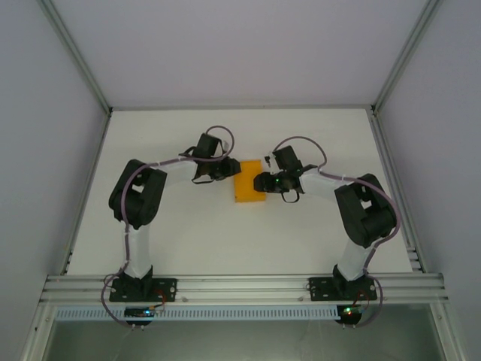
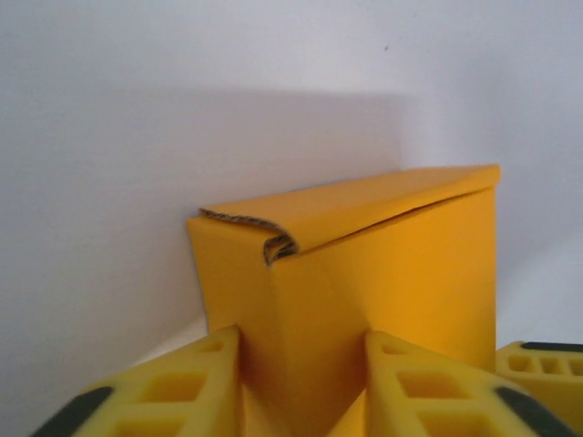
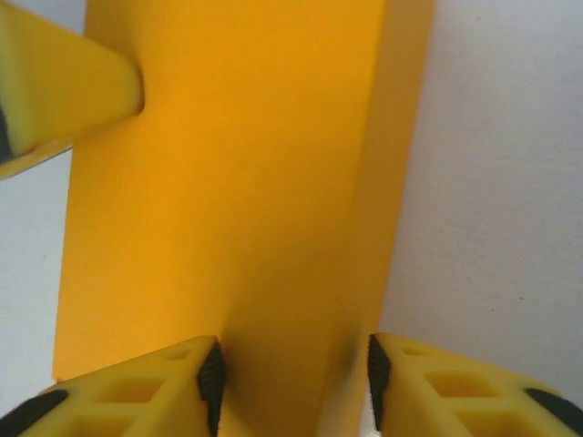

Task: Assemble paper box

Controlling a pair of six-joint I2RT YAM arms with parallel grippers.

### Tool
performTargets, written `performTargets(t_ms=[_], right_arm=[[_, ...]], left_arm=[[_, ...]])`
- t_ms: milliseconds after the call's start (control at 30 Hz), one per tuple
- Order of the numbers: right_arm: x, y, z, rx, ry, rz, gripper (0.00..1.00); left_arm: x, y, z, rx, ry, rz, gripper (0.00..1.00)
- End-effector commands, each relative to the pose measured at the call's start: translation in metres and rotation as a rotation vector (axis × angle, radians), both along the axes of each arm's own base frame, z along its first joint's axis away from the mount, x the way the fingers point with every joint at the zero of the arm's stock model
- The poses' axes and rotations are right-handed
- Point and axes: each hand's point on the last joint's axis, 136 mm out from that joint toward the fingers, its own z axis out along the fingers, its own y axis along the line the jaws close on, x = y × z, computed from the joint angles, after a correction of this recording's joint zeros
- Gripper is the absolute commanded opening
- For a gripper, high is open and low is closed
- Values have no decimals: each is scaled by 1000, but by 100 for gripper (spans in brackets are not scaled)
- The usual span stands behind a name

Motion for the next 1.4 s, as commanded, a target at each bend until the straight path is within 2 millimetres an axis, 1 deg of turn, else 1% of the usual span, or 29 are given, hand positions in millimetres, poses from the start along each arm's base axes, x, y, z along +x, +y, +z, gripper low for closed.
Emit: performTargets(t_ms=[0,67,133,233,300,367,500,600,800,900,1033,1067,1100,1133,1167,1200,1233,1300,1367], right_arm=[[-23,-4,-24,54,138,27,55],[-13,1,-10,109,111,31,56],[-5,2,-1,110,92,25,59],[3,0,2,87,95,2,61],[5,-3,-3,75,129,-26,61],[8,-3,-7,92,145,-46,61],[13,-5,-12,107,169,-71,57],[15,-5,-16,118,181,-74,57],[13,-10,-22,120,202,-83,57],[11,-12,-25,106,204,-78,56],[10,-18,-28,62,206,-85,57],[12,-20,-28,46,199,-90,57],[12,-22,-27,32,195,-89,57],[12,-23,-25,23,192,-90,58],[13,-25,-24,15,187,-92,59],[15,-26,-21,8,179,-93,60],[15,-26,-19,5,178,-91,61],[18,-25,-11,9,158,-86,64],[21,-25,-5,13,145,-82,67]], left_arm=[[-23,1,-42,35,112,5,23],[-27,2,-47,28,123,20,17],[-29,3,-51,20,134,31,11],[-34,4,-56,20,145,35,7],[-36,5,-57,24,147,39,0],[-38,9,-58,31,149,58,0],[-43,6,-55,-14,134,73,0],[-45,4,-53,-48,125,92,0],[-48,-5,-40,-185,105,75,0],[-47,-5,-34,-189,89,72,0],[-48,0,-29,-140,83,63,1],[-49,2,-28,-119,81,64,14],[-49,5,-26,-98,79,67,24],[-49,7,-22,-88,66,67,30],[-49,8,-20,-78,56,66,38],[-48,10,-16,-70,50,68,43],[-48,10,-13,-59,39,61,45],[-44,12,-6,-29,15,55,53],[-40,12,1,-15,-1,45,64]])
